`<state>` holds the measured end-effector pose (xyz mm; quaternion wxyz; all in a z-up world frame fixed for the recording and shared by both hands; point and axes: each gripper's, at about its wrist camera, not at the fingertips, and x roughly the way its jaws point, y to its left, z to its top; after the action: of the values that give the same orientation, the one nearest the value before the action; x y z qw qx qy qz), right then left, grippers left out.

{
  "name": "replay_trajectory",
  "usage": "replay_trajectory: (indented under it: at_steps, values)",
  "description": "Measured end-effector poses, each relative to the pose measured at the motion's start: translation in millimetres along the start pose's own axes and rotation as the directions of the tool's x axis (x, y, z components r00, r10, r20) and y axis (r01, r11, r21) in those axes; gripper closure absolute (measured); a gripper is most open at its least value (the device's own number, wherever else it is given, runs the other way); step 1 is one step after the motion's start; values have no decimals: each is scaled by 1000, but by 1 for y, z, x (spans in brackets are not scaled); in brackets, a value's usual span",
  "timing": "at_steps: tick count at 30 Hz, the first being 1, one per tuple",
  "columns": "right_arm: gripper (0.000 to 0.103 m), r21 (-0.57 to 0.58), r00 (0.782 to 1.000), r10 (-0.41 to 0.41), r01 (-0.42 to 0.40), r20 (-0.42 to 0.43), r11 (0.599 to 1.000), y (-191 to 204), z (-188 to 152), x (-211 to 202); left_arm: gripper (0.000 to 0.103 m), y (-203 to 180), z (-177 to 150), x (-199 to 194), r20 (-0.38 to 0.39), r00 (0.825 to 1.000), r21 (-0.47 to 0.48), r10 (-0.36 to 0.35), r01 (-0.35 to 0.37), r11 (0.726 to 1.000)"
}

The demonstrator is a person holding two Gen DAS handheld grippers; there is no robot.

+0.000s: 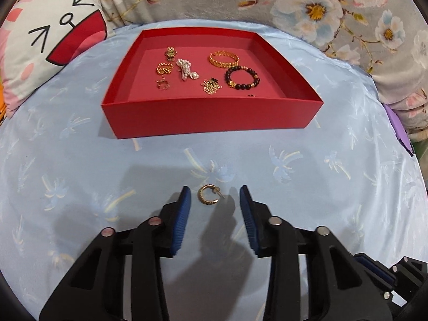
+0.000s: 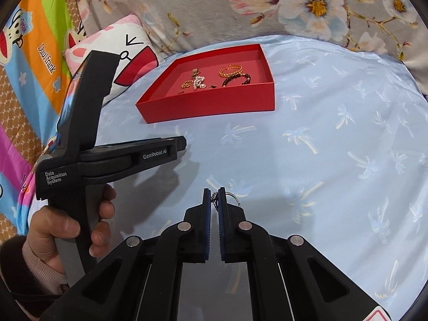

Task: Organize jewelry
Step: 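Grasp the small gold ring with the left tool while the right holds the silver ring, then carry both rings into the red tray and open both tools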

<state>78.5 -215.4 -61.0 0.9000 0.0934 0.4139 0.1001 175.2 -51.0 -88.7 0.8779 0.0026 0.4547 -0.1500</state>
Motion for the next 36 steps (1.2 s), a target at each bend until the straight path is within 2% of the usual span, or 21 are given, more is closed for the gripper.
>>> replay_trajectory:
  at_steps: [5,13,19,22,28,33,36]
  values:
    - [99,14,1000,8,-8,7,1000,-7,2,1,90,-3,-3,4,2,1000,15,20,-20,1000]
    - [99,24,1000,16,-16,19,1000,-11,5,-3,90,-1,-7,-2,0,1000,5,-18,18,1000]
    - [99,22,998,22,-23,58,999,-13,16,-20,90,2,-3,-36,40,998,-2,-45,45,999]
    - [99,14,995,17,-19,96,1000,-15,31,-30,90,6,9,-62,91,995,-7,-30,31,1000]
    - [99,10,985,27,-30,172,1000,-23,76,-44,90,17,45,-100,172,984,-19,-54,58,998]
    - [99,0,977,48,-49,208,999,-27,124,-34,90,19,85,-102,221,975,5,-23,23,1000]
    - [99,8,977,64,-67,201,998,-31,150,-14,90,23,105,-88,214,977,5,-26,26,1000]
